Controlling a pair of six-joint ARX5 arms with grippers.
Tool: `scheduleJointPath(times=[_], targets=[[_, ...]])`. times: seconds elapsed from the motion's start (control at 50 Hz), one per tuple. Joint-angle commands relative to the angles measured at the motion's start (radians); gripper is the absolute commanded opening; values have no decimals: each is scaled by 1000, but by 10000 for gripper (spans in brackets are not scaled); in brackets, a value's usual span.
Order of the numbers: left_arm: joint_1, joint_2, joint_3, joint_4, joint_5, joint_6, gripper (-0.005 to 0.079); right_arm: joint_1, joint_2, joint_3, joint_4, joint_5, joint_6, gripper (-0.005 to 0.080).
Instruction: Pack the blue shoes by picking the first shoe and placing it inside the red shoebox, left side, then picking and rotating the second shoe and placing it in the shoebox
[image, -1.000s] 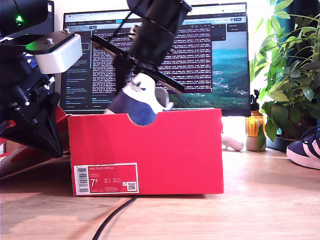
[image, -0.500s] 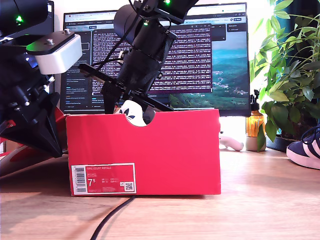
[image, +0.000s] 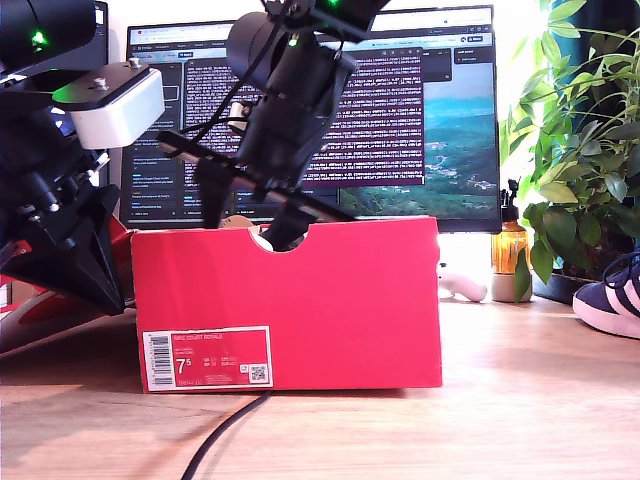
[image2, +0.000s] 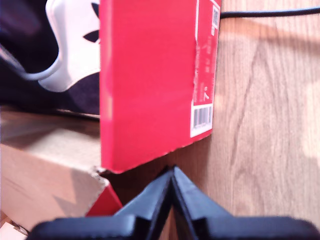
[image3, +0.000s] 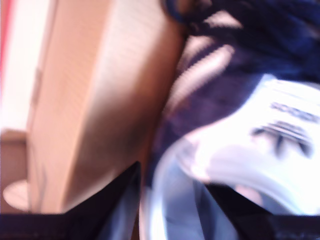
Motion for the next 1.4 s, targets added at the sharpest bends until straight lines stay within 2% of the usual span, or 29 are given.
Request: scheduleJointPath(times=[0.0,0.12,0.34,0.58,0.72,0.84,1.04,1.22,1.38], targets=[[0,16,3,18,1,4,-19,-27,-2,69,-27,2,-24,305],[0,16,3,18,6,4,-19,-41,-2,169,-113,3,-71,305],[0,16,3,18,6,4,-19,-52,-2,335,-295,70,-176,305],[0,16,3,18,7,4,-19,-58,-2,355,-425,96,-250,305],[0,16,3,18,7,4,-19,-61,-5,355,-447,188,-276,304],[0,16,3,18,8,4,-19,-92,-17,355,-484,221,-275,304],[0,16,3,18,10,4,-19,-167,-22,355,-572,272,-182,304],[0,16,3,18,10,4,-19,-237,-41,355,-575,301,-30,304],[0,16,3,18,10,4,-19,-283,-92,355,-581,398,106,304]])
